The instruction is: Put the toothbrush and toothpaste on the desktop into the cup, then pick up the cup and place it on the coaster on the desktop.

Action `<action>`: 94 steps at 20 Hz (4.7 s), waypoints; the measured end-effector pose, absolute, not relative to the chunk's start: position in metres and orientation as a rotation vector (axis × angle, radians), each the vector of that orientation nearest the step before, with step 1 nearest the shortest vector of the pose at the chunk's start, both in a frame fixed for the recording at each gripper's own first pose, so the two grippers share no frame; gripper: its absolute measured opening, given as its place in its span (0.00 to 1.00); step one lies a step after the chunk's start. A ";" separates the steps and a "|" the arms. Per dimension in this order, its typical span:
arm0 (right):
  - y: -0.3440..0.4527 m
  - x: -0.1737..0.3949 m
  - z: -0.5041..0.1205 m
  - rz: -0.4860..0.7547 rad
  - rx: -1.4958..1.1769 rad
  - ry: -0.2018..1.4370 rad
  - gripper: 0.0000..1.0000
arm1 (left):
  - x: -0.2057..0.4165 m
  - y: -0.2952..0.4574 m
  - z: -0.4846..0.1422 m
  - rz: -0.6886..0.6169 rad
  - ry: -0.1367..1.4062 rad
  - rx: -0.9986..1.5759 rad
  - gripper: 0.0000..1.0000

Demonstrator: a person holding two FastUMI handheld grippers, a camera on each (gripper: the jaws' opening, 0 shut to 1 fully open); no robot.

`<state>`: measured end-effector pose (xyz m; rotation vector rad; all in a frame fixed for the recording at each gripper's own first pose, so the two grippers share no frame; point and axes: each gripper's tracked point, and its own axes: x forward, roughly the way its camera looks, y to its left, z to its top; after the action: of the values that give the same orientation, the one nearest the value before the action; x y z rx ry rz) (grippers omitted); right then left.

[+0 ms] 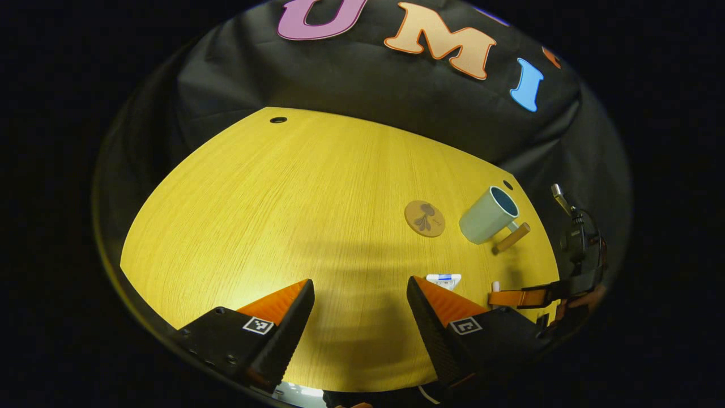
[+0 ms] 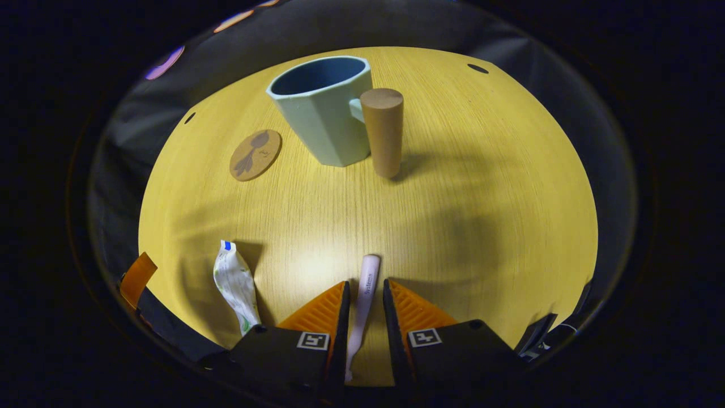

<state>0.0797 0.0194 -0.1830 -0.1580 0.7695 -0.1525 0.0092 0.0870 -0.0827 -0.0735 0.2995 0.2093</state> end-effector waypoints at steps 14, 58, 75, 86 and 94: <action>0.021 0.082 -0.182 -0.123 -0.296 0.770 0.09 | 0.024 0.042 -0.105 0.100 0.435 0.014 0.96; -0.008 0.053 -0.057 -0.015 -0.032 0.301 0.07 | 0.067 -0.028 -0.107 -0.039 0.527 -0.097 0.00; 0.095 0.094 0.143 0.116 -0.005 -0.380 0.06 | 0.096 -0.041 0.081 -0.248 -0.084 0.115 0.00; 0.081 0.187 0.096 0.072 -0.009 -0.341 0.07 | 0.147 -0.086 0.139 -0.438 -0.319 0.147 0.00; 0.036 0.163 0.095 0.022 0.065 -0.343 0.49 | 0.167 -0.110 0.117 -0.528 -0.300 0.155 0.00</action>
<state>0.1625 0.0363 0.0948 0.0646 -0.3430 0.0225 0.1667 -0.1102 0.1174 0.1550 -0.2996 -0.5276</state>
